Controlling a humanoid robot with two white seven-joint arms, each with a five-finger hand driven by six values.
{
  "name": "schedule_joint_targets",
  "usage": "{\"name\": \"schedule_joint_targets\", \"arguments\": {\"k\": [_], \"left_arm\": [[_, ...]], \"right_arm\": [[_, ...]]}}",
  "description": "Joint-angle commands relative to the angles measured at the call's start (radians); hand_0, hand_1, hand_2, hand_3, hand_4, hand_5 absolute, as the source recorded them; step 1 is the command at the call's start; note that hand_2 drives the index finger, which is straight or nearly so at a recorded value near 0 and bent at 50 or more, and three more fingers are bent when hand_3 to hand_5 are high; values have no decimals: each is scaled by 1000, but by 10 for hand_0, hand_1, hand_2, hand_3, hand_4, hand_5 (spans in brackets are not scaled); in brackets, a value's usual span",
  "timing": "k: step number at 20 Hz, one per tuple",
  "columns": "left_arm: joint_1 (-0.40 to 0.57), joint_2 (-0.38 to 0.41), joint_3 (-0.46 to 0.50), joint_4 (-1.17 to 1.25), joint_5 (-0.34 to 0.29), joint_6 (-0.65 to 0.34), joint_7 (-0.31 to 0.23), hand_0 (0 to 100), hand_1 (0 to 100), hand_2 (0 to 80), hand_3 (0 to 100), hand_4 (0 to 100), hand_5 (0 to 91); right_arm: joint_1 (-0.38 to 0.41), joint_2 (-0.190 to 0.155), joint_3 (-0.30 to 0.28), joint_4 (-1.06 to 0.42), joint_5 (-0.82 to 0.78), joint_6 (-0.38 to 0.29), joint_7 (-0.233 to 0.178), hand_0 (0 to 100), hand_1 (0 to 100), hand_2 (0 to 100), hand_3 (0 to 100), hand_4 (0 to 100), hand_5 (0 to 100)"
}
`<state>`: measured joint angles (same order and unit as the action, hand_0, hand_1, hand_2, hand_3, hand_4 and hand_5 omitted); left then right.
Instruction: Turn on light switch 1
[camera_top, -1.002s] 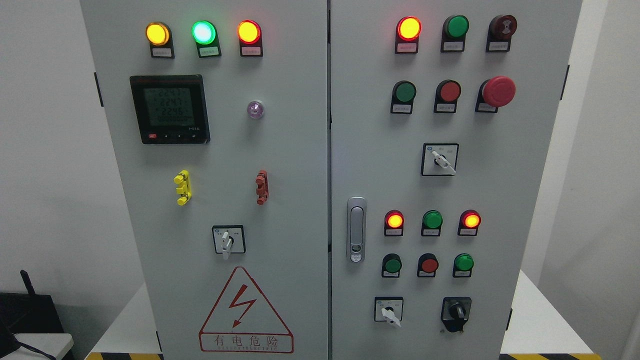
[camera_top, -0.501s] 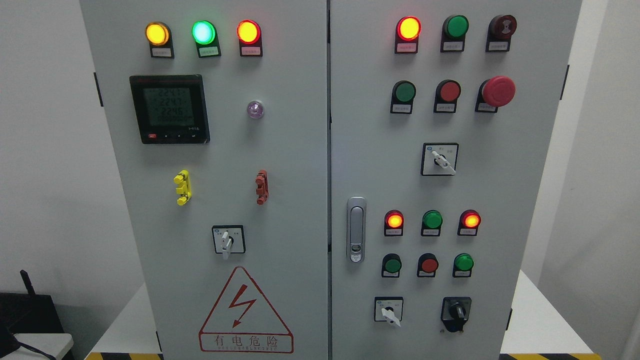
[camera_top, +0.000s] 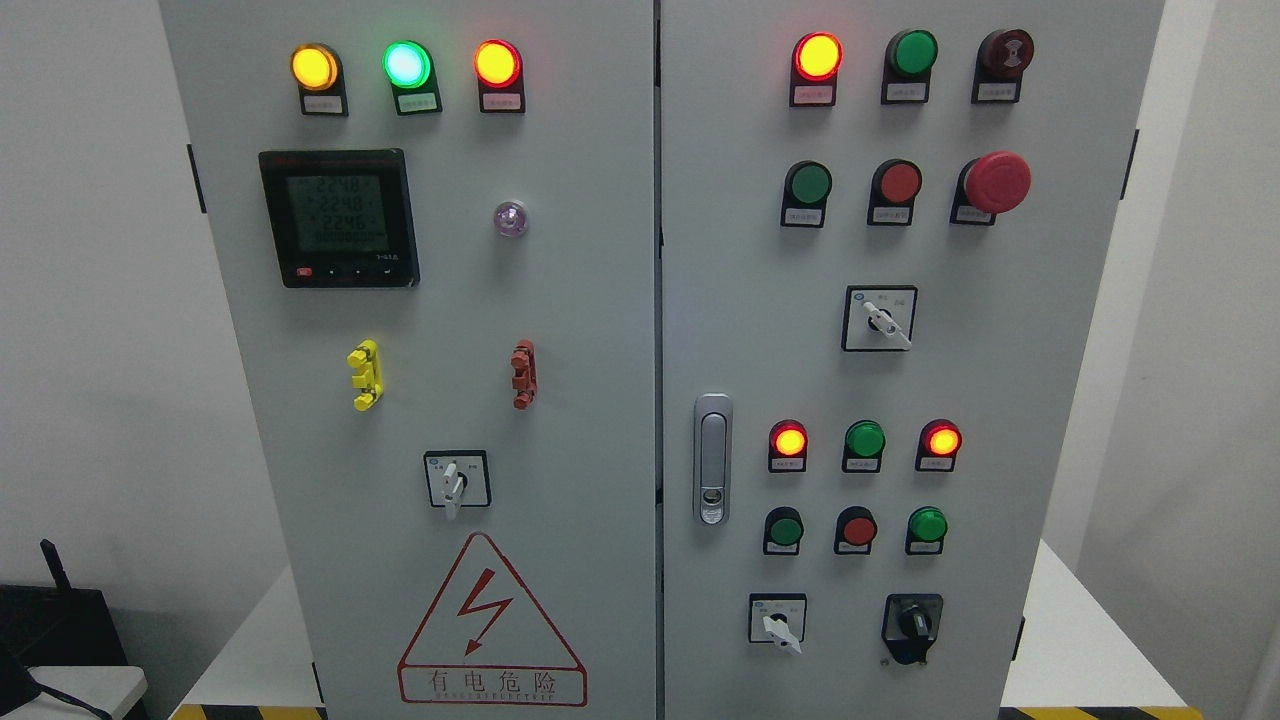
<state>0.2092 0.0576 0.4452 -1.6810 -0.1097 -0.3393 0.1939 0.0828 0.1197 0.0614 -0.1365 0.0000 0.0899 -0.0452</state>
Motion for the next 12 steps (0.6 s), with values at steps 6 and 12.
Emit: {"name": "schedule_joint_targets", "arguments": {"k": [6, 12], "left_arm": [[-129, -39, -341, -105, -35, 127, 70, 143, 377, 409, 602, 744, 793], [-188, -102, -428, -132, -51, 239, 71, 151, 374, 413, 609, 751, 807]], "right_arm": [[0, 0, 0, 0, -17, 1, 1, 120, 389, 0, 0, 0, 0], [0, 0, 0, 0, -18, 1, 1, 120, 389, 0, 0, 0, 0]]}}
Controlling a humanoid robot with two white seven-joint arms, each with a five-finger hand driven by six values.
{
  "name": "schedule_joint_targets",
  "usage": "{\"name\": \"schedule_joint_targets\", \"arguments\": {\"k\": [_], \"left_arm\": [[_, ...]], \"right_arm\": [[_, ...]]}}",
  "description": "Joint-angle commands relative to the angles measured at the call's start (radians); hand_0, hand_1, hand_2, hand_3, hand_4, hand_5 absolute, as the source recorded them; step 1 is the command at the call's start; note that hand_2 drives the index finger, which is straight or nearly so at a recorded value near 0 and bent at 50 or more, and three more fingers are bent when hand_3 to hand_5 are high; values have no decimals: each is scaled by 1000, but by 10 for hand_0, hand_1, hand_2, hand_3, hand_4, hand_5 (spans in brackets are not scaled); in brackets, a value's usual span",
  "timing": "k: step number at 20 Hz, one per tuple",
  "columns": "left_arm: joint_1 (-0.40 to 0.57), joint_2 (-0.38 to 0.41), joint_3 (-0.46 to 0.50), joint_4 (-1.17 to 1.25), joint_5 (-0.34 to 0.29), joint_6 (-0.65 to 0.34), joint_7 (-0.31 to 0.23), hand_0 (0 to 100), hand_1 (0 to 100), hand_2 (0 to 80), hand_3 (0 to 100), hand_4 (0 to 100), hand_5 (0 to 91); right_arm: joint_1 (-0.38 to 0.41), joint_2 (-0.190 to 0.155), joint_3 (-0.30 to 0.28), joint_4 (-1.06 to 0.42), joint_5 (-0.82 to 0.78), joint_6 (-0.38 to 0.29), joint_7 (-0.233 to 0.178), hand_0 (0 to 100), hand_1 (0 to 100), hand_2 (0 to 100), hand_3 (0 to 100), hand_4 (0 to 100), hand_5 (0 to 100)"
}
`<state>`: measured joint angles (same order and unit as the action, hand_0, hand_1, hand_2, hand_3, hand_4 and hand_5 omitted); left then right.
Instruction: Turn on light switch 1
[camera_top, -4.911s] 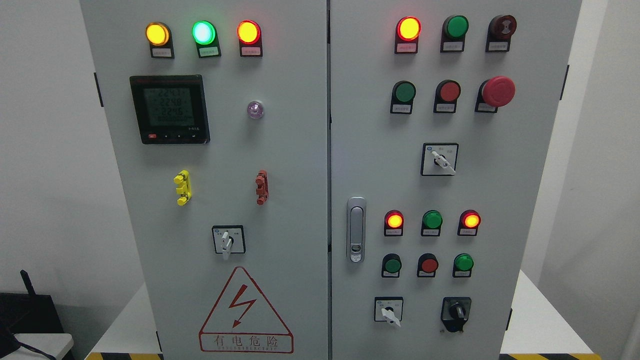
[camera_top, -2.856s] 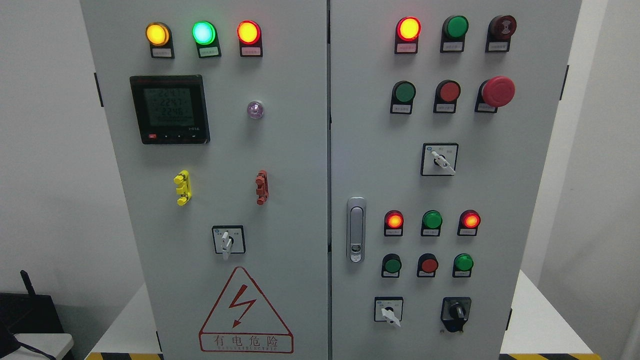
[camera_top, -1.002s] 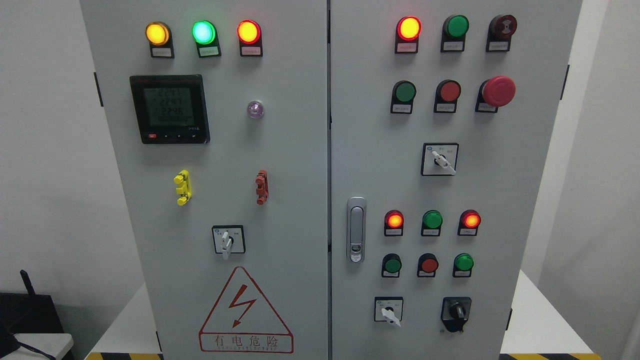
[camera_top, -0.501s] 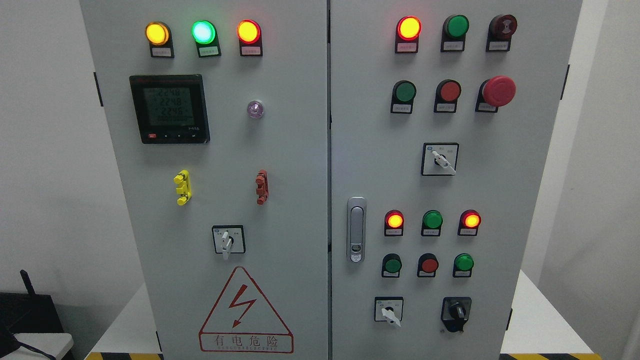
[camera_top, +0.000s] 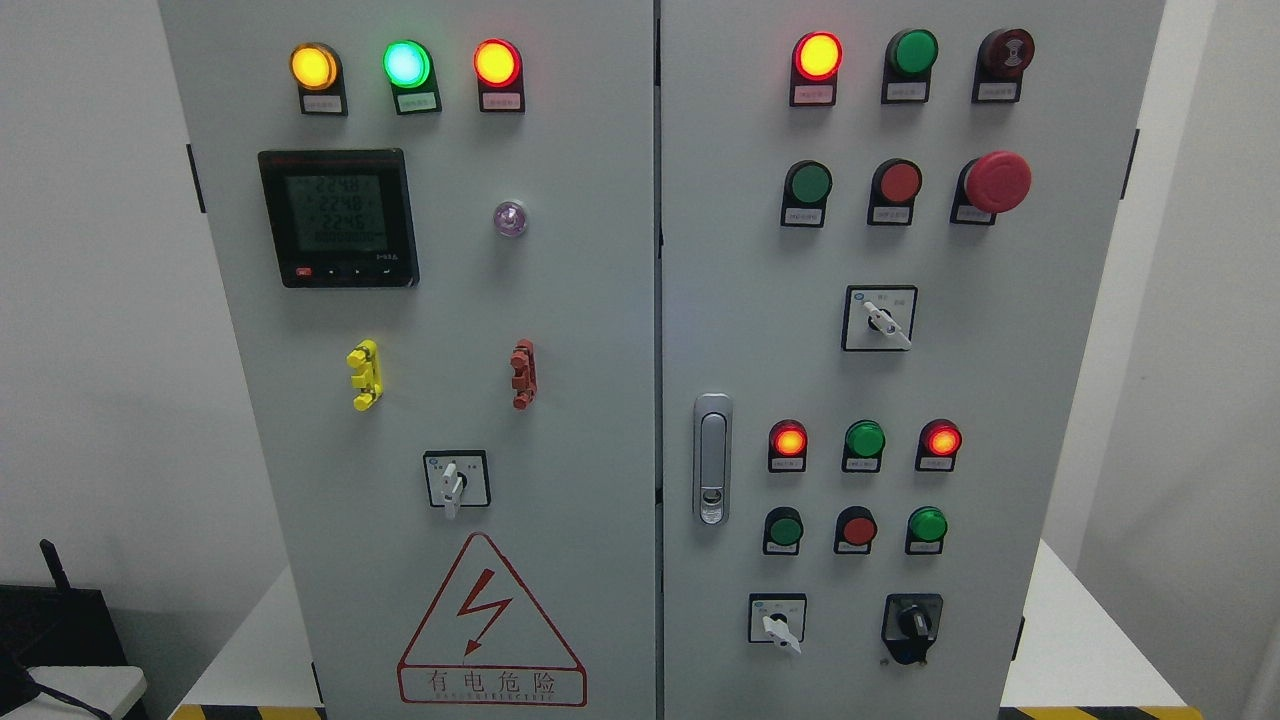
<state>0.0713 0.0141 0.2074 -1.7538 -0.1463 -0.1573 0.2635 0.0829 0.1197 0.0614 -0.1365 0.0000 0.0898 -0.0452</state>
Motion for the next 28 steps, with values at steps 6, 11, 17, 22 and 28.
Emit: {"name": "schedule_joint_targets", "arguments": {"k": [6, 11, 17, 22, 28], "left_arm": [[-107, -77, -273, -75, -15, 166, 54, 155, 373, 417, 617, 758, 827], [-137, -86, -332, -98, -15, 274, 115, 163, 387, 425, 624, 770, 845], [-191, -92, -350, -98, -27, 332, 183, 128, 460, 433, 632, 776, 851], [-238, -98, -352, -96, -27, 377, 207, 125, 485, 444, 639, 785, 860], [-301, -117, -375, -96, -29, 456, 224, 137, 489, 456, 652, 793, 870]], "right_arm": [[0, 0, 0, 0, -18, 1, 1, 120, 389, 0, 0, 0, 0], [0, 0, 0, 0, -18, 1, 1, 120, 389, 0, 0, 0, 0], [0, 0, 0, 0, -18, 1, 1, 120, 389, 0, 0, 0, 0], [0, 0, 0, 0, -18, 1, 1, 120, 389, 0, 0, 0, 0], [0, 0, 0, 0, -17, 1, 1, 120, 389, 0, 0, 0, 0]]}}
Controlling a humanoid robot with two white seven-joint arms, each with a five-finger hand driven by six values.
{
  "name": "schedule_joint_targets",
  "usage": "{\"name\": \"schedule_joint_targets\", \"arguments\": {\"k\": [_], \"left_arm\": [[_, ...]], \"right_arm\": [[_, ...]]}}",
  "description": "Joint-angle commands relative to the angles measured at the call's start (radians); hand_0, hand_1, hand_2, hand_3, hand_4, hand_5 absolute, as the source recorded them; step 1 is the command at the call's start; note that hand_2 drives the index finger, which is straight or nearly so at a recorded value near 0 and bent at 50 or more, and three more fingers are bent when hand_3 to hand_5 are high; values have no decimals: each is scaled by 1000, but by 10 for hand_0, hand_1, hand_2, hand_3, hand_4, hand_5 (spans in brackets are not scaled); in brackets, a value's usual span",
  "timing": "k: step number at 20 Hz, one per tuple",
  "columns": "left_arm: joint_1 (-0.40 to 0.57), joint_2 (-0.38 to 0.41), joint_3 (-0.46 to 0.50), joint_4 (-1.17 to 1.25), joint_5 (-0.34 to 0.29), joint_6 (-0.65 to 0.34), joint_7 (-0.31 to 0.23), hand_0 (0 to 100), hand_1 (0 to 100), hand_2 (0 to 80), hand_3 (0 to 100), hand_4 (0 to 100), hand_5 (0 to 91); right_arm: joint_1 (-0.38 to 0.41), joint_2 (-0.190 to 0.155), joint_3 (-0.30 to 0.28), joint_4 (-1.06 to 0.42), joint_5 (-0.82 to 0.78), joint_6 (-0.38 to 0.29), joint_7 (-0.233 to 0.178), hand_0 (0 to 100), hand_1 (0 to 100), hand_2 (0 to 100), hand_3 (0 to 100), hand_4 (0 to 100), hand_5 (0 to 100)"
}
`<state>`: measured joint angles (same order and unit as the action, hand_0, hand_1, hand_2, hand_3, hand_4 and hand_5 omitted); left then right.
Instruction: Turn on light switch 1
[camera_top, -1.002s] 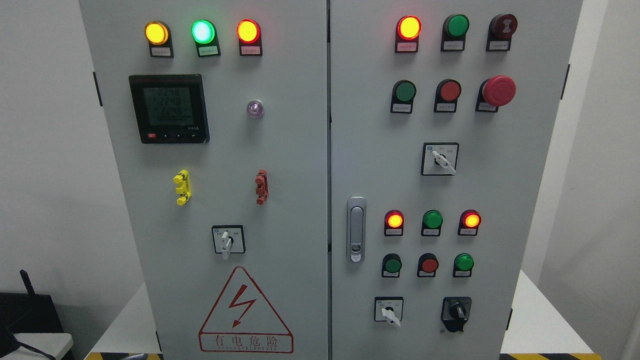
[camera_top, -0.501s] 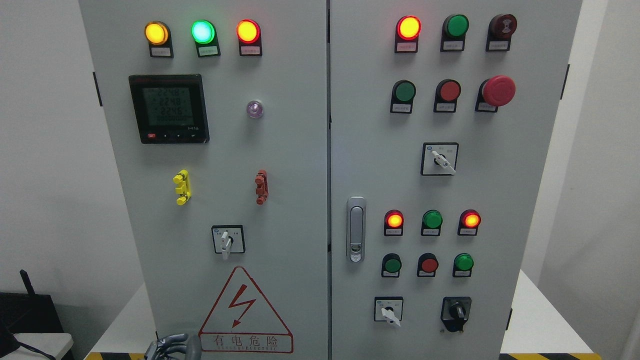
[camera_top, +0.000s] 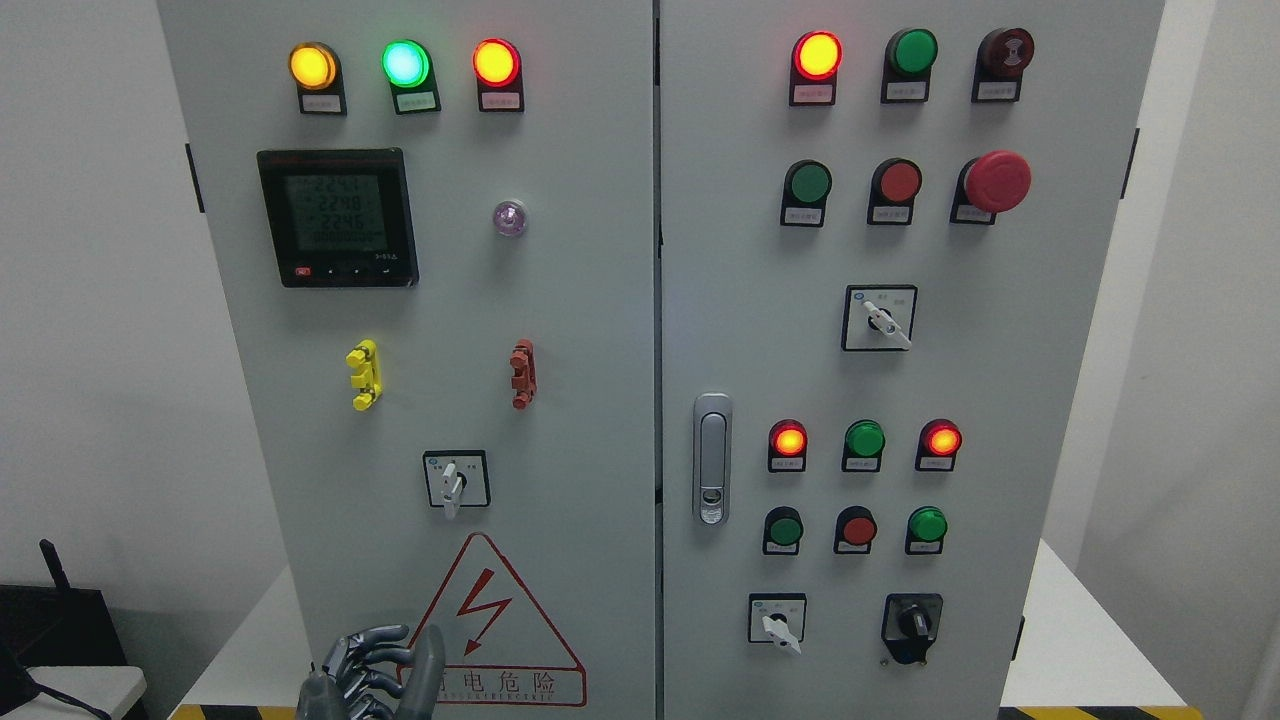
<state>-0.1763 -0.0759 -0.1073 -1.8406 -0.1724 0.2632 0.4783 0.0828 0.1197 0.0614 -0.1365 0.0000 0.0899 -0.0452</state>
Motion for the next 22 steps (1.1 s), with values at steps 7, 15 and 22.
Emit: {"name": "schedule_joint_targets", "arguments": {"k": [7, 15, 22], "left_arm": [[-86, -31, -78, -11, -4, 71, 20, 137, 506, 462, 657, 798, 872], [-103, -35, -78, -17, -4, 139, 36, 146, 542, 462, 657, 798, 871], [-114, -38, -72, -31, -4, 169, 42, 160, 546, 453, 655, 795, 869]], "right_arm": [[0, 0, 0, 0, -18, 1, 1, 120, 389, 0, 0, 0, 0], [0, 0, 0, 0, -17, 1, 1, 120, 389, 0, 0, 0, 0], [0, 0, 0, 0, -17, 1, 1, 120, 389, 0, 0, 0, 0]]}}
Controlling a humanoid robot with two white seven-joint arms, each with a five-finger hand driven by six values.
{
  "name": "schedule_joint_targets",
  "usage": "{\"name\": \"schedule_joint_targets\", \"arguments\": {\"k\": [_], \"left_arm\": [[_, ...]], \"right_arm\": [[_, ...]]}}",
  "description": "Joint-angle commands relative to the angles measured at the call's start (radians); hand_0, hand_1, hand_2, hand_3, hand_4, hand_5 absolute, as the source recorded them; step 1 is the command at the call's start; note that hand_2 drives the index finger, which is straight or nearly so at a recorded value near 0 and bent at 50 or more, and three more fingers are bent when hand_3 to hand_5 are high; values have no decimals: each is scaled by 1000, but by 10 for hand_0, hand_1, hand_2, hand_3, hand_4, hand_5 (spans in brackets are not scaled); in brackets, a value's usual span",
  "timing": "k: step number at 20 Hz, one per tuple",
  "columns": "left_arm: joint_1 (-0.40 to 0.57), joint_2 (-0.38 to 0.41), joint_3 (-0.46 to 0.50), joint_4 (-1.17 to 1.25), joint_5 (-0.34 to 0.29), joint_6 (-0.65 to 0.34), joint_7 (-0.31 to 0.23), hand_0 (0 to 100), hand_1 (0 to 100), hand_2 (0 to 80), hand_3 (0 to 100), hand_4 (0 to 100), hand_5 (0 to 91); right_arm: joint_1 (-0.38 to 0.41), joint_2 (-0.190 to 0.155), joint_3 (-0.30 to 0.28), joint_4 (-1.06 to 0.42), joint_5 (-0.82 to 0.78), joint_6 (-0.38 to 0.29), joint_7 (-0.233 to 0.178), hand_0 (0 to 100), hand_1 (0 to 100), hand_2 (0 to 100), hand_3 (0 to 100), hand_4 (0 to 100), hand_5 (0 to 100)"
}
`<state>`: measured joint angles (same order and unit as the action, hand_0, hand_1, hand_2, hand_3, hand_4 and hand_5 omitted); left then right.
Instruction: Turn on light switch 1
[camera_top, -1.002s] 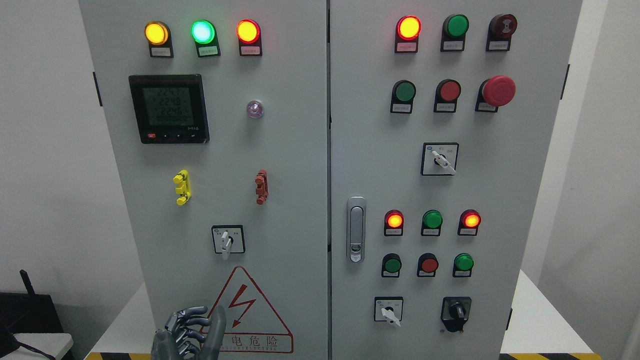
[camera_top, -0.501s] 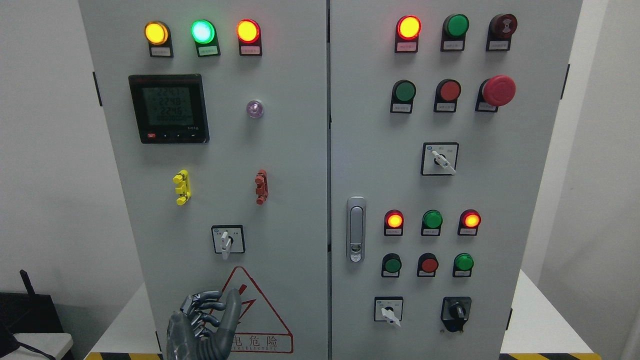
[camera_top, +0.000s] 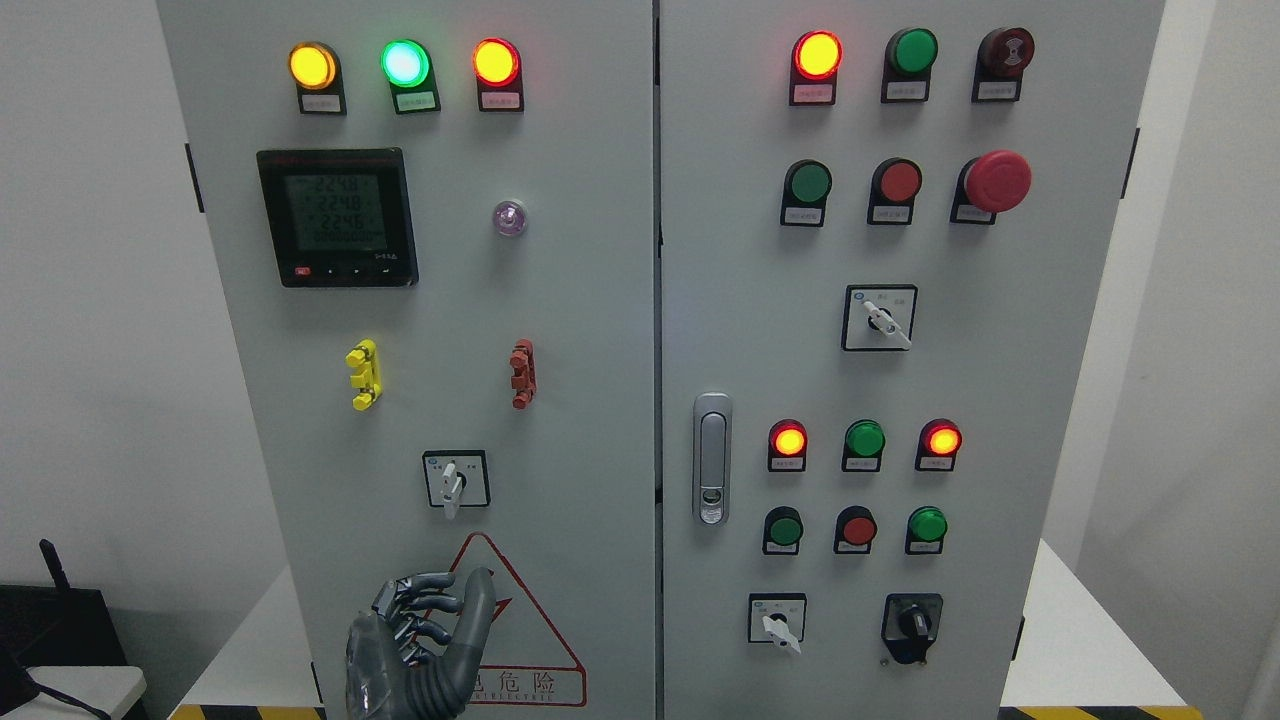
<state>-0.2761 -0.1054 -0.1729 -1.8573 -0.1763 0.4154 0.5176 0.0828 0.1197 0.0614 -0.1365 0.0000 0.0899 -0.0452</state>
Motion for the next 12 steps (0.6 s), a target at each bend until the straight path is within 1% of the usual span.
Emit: {"name": "schedule_joint_targets", "arguments": {"k": [1, 7, 12], "left_arm": [[-21, -11, -5, -16, 0, 25, 2, 163, 547, 453, 654, 795, 869], [-43, -13, -2, -16, 0, 45, 4, 179, 550, 448, 649, 793, 868], [-61, -13, 0, -34, 0, 89, 4, 179, 557, 428, 621, 786, 863]], "right_arm": [[0, 0, 0, 0, -17, 1, 1, 120, 389, 0, 0, 0, 0], [0, 0, 0, 0, -18, 1, 1, 120, 389, 0, 0, 0, 0], [0, 0, 0, 0, -18, 1, 1, 120, 389, 0, 0, 0, 0]]}}
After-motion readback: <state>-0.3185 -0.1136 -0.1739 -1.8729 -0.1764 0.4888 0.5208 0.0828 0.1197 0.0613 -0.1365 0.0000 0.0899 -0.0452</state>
